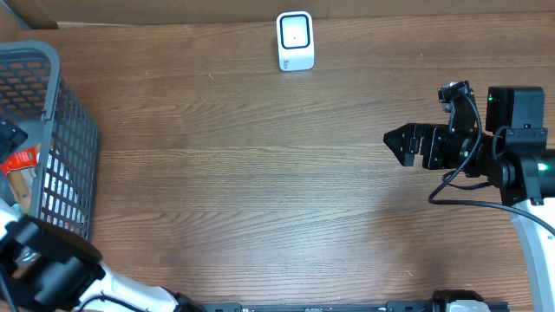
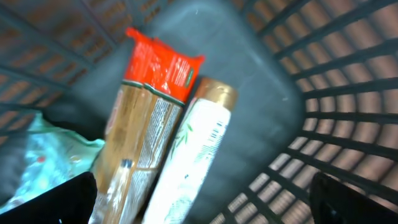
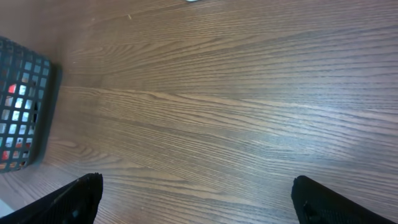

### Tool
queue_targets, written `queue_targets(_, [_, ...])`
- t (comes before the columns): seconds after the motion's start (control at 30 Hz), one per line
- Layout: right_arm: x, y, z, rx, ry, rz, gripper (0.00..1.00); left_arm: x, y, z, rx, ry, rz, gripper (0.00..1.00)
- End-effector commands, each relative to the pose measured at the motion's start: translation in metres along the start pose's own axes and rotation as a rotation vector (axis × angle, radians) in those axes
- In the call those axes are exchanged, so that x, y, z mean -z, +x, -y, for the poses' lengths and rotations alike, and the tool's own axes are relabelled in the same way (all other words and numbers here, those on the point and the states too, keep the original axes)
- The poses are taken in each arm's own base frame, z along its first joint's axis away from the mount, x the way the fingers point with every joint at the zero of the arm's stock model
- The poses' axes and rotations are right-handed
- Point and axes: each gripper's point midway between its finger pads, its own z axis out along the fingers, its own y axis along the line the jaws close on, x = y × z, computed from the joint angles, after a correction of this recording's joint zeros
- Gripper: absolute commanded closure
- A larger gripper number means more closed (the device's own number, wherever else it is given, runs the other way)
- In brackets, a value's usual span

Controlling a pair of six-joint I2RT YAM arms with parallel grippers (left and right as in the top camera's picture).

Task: Scan the item barcode
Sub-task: 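Grasp the white tube in the basket with the left gripper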

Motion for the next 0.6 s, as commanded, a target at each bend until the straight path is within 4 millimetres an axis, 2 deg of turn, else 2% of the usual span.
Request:
queue_targets(0.0, [0.005, -0.006, 0.001, 0.008, 0.02, 0.02, 0.0, -0.039, 0.016, -0.002, -0.061, -0.005, -0.096, 0.02])
queue_targets(0.13, [0.005, -0.005, 0.002, 0.006, 0.027, 0.017, 0.0, -0.069, 0.03, 0.004, -0.139, 0.003, -0.169, 0.05])
queue_targets(0.3, [0.005, -0.005, 0.003, 0.005, 0.034, 0.017, 0.0, -0.091, 0.046, 0.018, -0.231, -0.01, -0.231, 0.11])
queue_targets(0.43, [0.005, -0.005, 0.003, 0.005, 0.034, 0.017, 0.0, -0.108, 0.065, 0.006, -0.244, -0.133, -0.267, 0.11])
queue_targets(0.57, [0.005, -0.004, 0.004, 0.004, 0.037, 0.014, 0.0, -0.123, 0.086, -0.006, -0.226, -0.182, -0.307, 0.11])
